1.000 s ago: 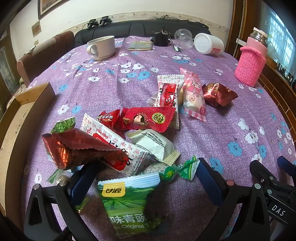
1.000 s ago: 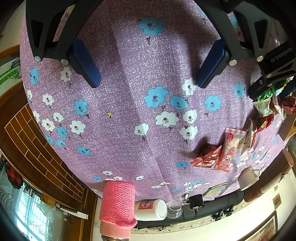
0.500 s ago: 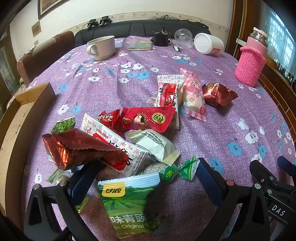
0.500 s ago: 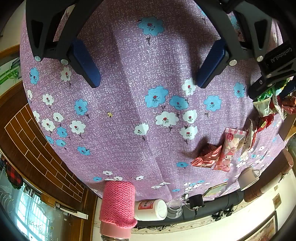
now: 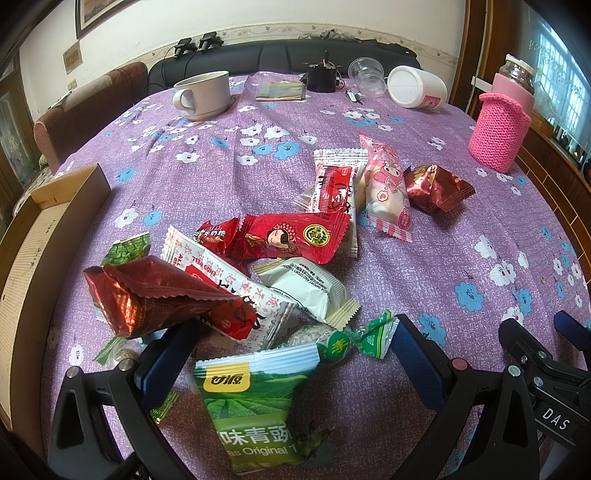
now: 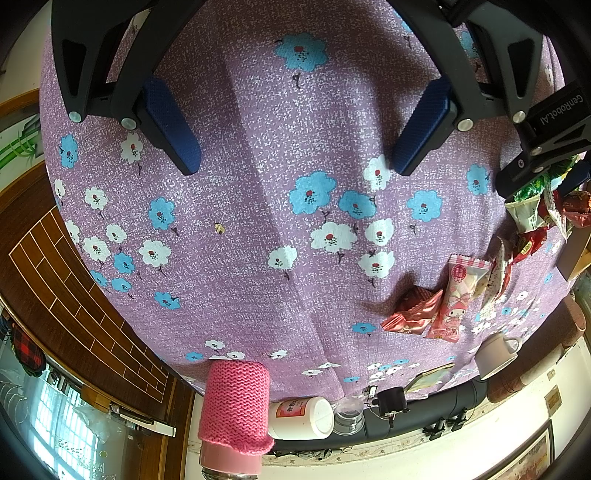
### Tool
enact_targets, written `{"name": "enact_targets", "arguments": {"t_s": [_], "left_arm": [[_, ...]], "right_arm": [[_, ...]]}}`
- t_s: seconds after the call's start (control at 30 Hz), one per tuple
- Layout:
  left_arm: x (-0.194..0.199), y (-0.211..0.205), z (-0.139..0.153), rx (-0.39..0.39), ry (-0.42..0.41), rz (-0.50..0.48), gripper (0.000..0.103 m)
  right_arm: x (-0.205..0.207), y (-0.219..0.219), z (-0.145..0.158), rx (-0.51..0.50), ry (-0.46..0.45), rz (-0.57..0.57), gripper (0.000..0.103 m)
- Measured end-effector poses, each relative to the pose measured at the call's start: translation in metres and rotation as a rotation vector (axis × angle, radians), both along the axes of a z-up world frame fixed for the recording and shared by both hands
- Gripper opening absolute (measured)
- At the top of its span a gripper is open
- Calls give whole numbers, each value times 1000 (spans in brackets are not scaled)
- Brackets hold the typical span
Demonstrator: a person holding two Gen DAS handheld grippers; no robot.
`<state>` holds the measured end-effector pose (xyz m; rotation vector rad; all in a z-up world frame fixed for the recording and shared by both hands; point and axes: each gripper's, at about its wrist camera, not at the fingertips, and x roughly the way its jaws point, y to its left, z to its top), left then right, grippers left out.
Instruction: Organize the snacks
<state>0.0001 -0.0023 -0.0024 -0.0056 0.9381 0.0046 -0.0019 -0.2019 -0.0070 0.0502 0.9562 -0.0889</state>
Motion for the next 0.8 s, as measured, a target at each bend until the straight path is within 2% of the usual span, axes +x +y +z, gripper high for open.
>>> {"name": "enact_targets", "arguments": {"t_s": [0.47, 0.6, 0.73, 0.8], "left_arm": [[-2, 1, 2, 1, 7, 1, 103], [-8, 0, 3, -1, 74, -80, 103], [-25, -6, 3, 6, 86, -150, 103], [-32, -7, 4, 7, 99, -196, 102]], "right_arm": [[0, -1, -1, 1, -1, 0, 103], [-1, 0, 0, 11, 15, -7, 103], [1, 2, -2, 13, 77, -10, 103], [-8, 2, 0, 11, 80, 0, 103]]}}
